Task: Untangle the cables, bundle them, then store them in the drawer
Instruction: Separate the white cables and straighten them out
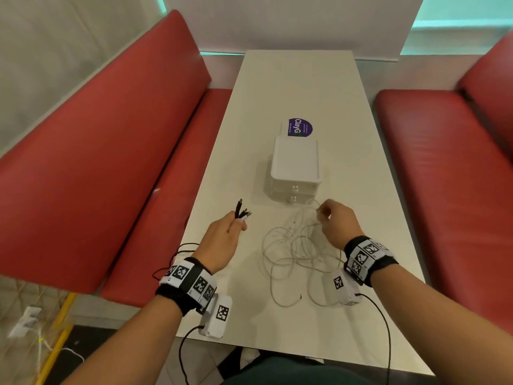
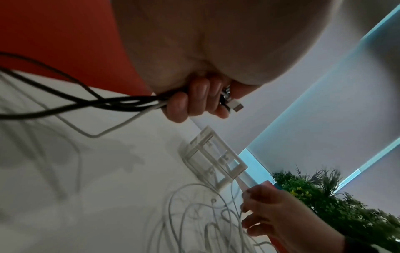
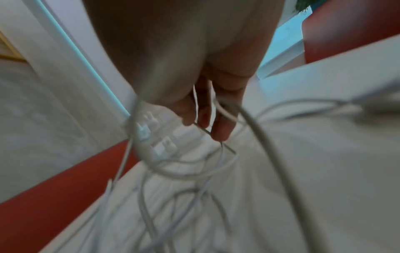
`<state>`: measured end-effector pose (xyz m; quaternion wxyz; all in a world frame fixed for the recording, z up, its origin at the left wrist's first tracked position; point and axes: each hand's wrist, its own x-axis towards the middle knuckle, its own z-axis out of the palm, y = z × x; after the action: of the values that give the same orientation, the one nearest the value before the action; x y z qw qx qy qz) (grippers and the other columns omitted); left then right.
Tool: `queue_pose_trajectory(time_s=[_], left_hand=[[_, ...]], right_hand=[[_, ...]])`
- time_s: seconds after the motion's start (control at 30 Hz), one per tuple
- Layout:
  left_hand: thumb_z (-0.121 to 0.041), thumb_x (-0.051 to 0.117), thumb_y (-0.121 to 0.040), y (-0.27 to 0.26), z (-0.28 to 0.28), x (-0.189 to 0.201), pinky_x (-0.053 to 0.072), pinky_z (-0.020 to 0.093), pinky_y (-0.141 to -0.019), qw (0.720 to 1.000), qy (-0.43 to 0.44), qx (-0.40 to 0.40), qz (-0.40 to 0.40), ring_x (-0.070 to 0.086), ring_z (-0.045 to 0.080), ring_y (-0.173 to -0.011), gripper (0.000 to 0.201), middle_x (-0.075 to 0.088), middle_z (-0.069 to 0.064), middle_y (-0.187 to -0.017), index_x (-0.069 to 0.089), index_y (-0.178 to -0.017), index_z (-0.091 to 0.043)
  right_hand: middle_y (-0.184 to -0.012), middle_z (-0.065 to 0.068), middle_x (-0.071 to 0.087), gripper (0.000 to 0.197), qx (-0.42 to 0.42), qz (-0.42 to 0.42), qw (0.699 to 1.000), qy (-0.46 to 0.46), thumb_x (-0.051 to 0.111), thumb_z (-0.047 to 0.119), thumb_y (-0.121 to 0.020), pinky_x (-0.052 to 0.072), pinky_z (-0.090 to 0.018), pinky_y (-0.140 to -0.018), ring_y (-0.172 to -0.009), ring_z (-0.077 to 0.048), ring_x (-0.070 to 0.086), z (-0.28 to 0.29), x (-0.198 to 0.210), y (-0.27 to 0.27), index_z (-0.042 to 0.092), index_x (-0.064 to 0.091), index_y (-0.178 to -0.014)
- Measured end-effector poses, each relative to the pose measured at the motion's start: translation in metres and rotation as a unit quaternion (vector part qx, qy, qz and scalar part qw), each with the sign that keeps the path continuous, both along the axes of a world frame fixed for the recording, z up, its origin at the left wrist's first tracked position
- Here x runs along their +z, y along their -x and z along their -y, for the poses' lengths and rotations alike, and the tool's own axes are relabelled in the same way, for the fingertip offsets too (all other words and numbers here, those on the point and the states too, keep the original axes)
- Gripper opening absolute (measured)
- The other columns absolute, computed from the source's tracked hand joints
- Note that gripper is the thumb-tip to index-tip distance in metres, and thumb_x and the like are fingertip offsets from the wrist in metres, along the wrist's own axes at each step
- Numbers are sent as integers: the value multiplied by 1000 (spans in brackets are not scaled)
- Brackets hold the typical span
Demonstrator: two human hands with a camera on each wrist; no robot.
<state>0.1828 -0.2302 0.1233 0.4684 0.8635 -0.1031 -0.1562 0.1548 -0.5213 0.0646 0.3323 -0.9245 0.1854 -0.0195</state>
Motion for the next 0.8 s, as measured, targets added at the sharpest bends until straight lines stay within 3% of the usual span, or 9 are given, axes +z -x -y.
queue_pose_trajectory(time_s=[0.1, 0.23, 0.3, 0.37, 0.43, 0.57, 0.63, 0.7, 0.8], left_hand=[[-20, 41, -105, -3, -4, 4, 35, 29, -57, 999, 18, 13, 31, 40, 14, -56, 28, 45, -10, -57, 64, -89, -16], [-17, 44, -104, -4, -3, 11, 35, 29, -55, 997, 55, 21, 42, 39, 19, -58, 25, 46, -12, -53, 68, -99, -17], [-22, 43, -105, -3, 1, 13, 38, 29, -56, 997, 51, 19, 55, 42, 17, -56, 26, 48, -9, -57, 68, -98, -18], [-25, 42, -106, -4, 5, 10, 39, 29, -57, 998, 45, 12, 51, 44, 15, -56, 27, 49, -6, -60, 64, -91, -19], [-25, 42, -106, -2, 11, 7, 39, 29, -60, 997, 65, 11, 27, 43, 12, -57, 30, 48, -9, -61, 59, -82, -20], [-14, 42, -105, 2, 27, 3, 32, 27, -57, 984, 160, 39, -67, 34, 15, -58, 38, 39, -7, -59, 41, -67, -16], [-15, 45, -99, 5, 35, 5, 34, 29, -59, 967, 224, 53, -112, 37, 18, -59, 32, 40, 0, -59, 40, -67, -13], [-22, 46, -89, 7, 43, 7, 47, 39, -67, 955, 262, 40, -135, 53, 25, -64, 27, 55, 8, -61, 54, -71, -4], [-22, 43, -86, 11, 51, 11, 56, 45, -80, 946, 285, 28, -148, 65, 36, -76, 44, 68, 23, -79, 62, -89, 17]], right_hand=[[-92, -4, 66, 7, -51, 159, 986, -25, 48, 12, -101, 47, -36, -70, -81, -27, 62, 3, 37, 4, 17, 51, -104], [-102, 0, 64, 12, -12, 325, 945, -27, 51, 17, -103, 44, -17, -76, -85, -13, 59, -10, 83, 20, 22, 50, -114], [-92, 4, 64, 9, 71, 262, 962, 8, 54, 17, -101, 46, -16, -73, -78, -11, 60, -16, 90, 27, 19, 54, -110], [-77, 7, 65, 4, 170, 103, 979, 47, 55, 21, -100, 52, -28, -67, -68, -12, 61, -22, 86, 31, 19, 56, -103], [-68, 9, 65, 1, 213, 7, 976, 38, 59, 23, -96, 53, -32, -64, -61, -6, 60, -30, 79, 34, 23, 59, -97], [-68, 9, 67, 5, 191, 6, 978, -78, 67, 17, -88, 50, -19, -62, -62, -5, 65, -50, 82, 35, 22, 66, -86], [-71, 1, 73, 6, 175, -6, 968, -178, 69, 8, -85, 59, -24, -68, -67, -12, 73, -58, 92, 32, 14, 69, -84], [-73, -9, 75, 6, 154, 5, 955, -253, 69, 1, -83, 63, -35, -76, -71, -22, 76, -63, 100, 28, 6, 69, -86], [-73, -13, 73, 8, 142, 41, 945, -292, 70, -3, -83, 64, -44, -74, -69, -33, 75, -65, 106, 24, 2, 67, -89]])
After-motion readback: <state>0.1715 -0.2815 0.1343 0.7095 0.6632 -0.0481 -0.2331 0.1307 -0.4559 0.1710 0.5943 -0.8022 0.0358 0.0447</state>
